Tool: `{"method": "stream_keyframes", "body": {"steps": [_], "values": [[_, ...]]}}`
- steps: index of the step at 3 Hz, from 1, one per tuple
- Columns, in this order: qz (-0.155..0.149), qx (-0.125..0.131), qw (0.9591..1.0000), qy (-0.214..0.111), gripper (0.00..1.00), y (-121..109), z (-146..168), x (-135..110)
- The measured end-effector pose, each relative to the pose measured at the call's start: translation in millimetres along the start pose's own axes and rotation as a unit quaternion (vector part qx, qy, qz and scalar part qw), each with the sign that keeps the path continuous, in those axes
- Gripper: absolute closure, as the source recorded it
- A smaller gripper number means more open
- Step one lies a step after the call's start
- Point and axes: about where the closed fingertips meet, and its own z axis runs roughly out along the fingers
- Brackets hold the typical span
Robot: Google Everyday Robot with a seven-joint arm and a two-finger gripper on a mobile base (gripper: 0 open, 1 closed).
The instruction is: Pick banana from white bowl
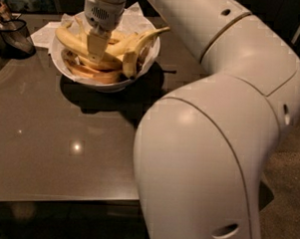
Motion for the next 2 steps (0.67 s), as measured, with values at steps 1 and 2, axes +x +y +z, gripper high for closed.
{"method": "stream_keyframes", "body": {"steps": [1,2], "values": [[-0.019,0.009,0.9998,-0.006,1.00,1.1,-9.7,7.8],[-0.033,0.010,0.9994,0.003,1.00,1.6,-18.7,15.1]]}}
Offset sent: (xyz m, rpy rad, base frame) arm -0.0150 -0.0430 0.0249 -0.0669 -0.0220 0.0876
